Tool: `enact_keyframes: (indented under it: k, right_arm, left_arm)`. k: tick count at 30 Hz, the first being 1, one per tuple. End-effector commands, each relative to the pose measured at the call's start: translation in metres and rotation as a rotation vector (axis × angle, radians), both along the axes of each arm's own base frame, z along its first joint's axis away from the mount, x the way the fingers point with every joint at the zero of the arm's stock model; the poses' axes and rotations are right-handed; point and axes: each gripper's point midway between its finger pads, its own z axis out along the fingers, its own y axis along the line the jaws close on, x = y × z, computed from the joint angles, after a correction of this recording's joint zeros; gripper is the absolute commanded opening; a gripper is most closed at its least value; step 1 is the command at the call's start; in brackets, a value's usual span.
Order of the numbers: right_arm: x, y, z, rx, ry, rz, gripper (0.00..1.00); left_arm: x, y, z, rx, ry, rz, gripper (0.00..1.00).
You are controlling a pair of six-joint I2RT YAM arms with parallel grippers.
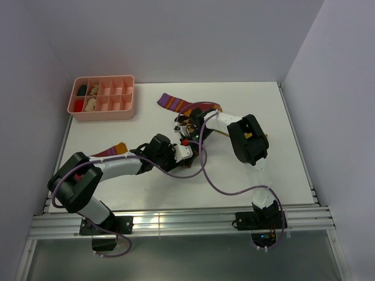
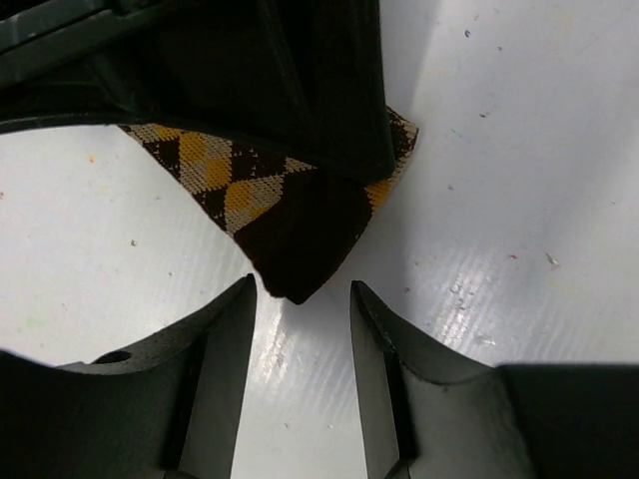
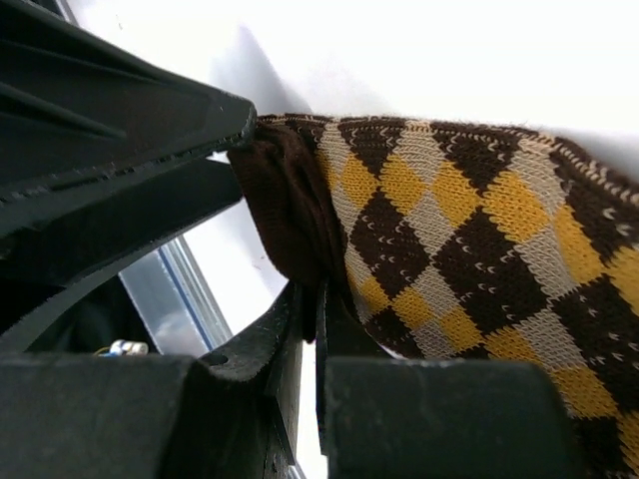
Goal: Roll the socks
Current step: Roll the sock at the center of the board.
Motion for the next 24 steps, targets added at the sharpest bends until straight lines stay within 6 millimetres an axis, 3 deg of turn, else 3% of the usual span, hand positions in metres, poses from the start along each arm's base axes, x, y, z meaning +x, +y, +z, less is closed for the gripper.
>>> enact_keyframes:
  k: [1, 5, 12, 24]
  right_arm:
    - [0.028, -0.021, -0.024, -0.089, -0.102, 0.022, 0.0]
    - [0.042, -0.022, -0.022, -0.088, -0.119, 0.016, 0.0]
    - [0.044, -0.024, -0.023, -0.067, -0.107, 0.019, 0.0]
    - [0.042, -0.023, -0.02, -0.044, -0.101, 0.018, 0.0]
  left_arm:
    - [0.023, -0.019, 0.02, -0.025, -0.101, -0.035, 0.48]
    - [0.028, -0.029, 0.023, -0.042, -0.109, -0.055, 0.48]
    - [0.035, -0.041, 0.023, -0.052, -0.116, -0.085, 0.48]
    - [0.021, -0.048, 0.004, 0.032, -0.104, -0.157, 0.47]
